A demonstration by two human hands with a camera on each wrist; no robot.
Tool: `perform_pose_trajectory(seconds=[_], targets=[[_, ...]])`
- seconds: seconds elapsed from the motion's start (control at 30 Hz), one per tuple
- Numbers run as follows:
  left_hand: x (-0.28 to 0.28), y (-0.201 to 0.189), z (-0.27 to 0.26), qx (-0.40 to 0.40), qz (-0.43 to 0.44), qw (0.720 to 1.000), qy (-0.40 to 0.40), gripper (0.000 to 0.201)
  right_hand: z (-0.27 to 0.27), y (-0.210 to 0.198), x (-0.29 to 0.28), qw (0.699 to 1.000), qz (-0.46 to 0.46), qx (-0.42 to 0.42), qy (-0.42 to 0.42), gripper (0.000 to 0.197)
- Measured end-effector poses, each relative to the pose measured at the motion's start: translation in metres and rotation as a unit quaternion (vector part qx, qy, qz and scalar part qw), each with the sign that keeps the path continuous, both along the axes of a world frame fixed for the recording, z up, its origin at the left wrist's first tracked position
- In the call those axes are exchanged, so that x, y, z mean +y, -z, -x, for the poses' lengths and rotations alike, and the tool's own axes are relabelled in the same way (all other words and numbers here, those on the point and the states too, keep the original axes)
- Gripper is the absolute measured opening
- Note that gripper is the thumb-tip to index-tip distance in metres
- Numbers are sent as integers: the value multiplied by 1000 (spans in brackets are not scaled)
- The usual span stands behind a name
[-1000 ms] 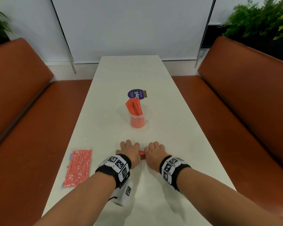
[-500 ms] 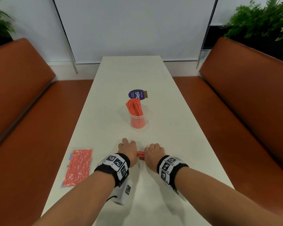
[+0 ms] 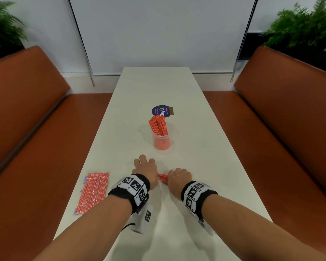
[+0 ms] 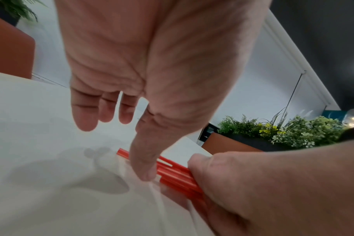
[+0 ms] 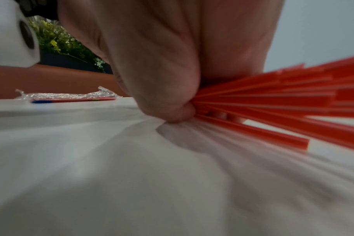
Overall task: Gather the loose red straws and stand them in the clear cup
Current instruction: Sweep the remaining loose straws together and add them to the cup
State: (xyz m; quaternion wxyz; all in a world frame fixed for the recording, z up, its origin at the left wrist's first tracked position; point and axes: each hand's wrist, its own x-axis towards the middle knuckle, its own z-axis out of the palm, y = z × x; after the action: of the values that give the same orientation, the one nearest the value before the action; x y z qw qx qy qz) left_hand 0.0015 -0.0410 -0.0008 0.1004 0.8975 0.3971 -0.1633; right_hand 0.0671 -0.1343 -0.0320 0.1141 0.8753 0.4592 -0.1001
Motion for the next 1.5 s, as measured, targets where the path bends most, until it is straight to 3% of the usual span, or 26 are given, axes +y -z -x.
perform_pose_trajectory(seconds=[0.23,0.4,0.47,0.6,0.77,0.93,1.03,1.13,1.23,1.37,1.43,1.5], targets=[[9,-9,-3,-30,-2,998,-52,53,-20,-22,8,996,-28,67,57,35],[14,-8,-9,-30,17,997,-76,54,-52,-47,10,971,-106,202,77,21],[18,-9,-14,-36,25,996,-76,62,-63,-58,11,956,-157,234,77,7],[33,-20,-31,-99,61,988,-99,85,-90,-73,24,921,-260,286,52,9],[66,-29,-57,-239,155,945,-158,99,-111,-109,48,832,-409,367,68,10],[83,-22,-80,-354,250,887,-160,126,-127,-126,84,727,-577,358,104,9],[87,-13,-92,-388,296,858,-158,138,-135,-132,105,702,-619,338,99,7],[89,-7,-101,-426,329,827,-160,140,-141,-128,122,701,-627,328,92,5],[89,-3,-109,-468,327,803,-171,136,-138,-110,134,708,-615,333,95,6],[89,1,-112,-494,304,799,-159,91,-126,-77,139,733,-574,346,117,7],[90,4,-111,-509,300,791,-162,80,-121,-70,139,707,-563,400,151,11],[90,6,-111,-516,303,784,-165,82,-120,-69,139,679,-557,445,175,15]])
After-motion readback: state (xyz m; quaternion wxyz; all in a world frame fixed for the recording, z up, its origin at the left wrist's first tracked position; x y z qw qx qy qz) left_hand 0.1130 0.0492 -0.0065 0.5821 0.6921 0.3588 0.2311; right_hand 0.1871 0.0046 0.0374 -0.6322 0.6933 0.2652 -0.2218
